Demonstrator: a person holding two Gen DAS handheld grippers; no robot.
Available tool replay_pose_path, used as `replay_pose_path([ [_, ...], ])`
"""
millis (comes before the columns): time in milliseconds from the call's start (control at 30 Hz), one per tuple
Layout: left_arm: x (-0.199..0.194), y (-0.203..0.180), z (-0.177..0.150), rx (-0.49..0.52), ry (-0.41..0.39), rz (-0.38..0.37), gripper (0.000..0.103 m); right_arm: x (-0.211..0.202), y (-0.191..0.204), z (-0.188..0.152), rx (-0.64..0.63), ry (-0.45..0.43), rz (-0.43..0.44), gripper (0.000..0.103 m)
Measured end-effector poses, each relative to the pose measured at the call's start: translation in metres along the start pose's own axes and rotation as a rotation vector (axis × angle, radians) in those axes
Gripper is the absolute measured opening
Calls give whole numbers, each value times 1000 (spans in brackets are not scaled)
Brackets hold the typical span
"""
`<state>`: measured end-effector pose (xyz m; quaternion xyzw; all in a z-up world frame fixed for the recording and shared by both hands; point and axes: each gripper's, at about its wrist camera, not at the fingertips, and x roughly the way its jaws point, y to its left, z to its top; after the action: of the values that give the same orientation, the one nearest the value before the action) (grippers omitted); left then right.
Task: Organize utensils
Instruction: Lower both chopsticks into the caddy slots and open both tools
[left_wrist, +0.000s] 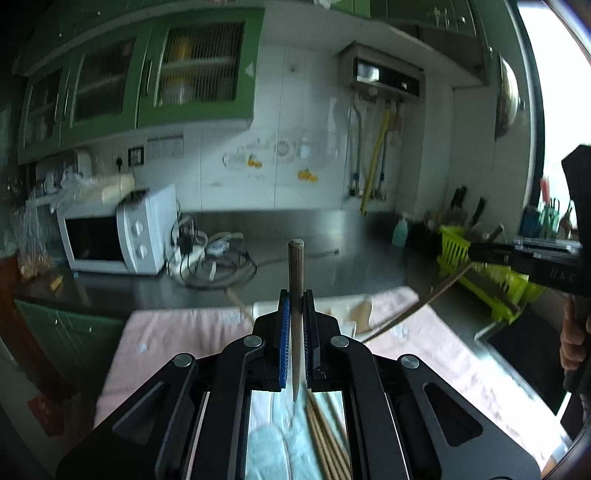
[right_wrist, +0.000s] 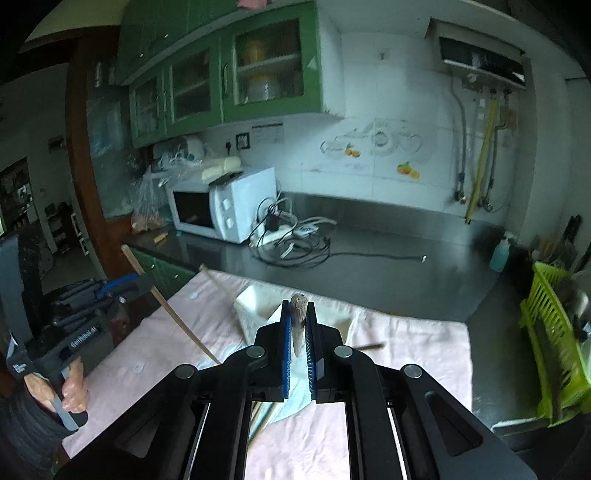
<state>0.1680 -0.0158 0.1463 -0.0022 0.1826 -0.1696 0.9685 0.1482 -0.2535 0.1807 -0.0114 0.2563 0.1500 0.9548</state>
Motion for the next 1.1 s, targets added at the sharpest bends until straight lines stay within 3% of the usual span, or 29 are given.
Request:
replay_pose_path([
  [167,4,-3,42,-6,-84,11,5,8,-11,16,-12,-16,-61,7],
  [400,37,1,69,-17,-103,41,5,44,-25,20,2,25,-68,7],
  [767,119,21,41,-75,49,66,5,94,-25,7,-26,103,-72,7],
  [1000,137,33,26,-129,116,48,7,108,-31,-1,-2,132,-73,8],
  [1033,135,34,26,-129,111,47,9,107,-31,-1,3,129,-71,9],
  [1100,132,34,26,-123,104,44,14,104,-31,-1,7,116,-77,20],
])
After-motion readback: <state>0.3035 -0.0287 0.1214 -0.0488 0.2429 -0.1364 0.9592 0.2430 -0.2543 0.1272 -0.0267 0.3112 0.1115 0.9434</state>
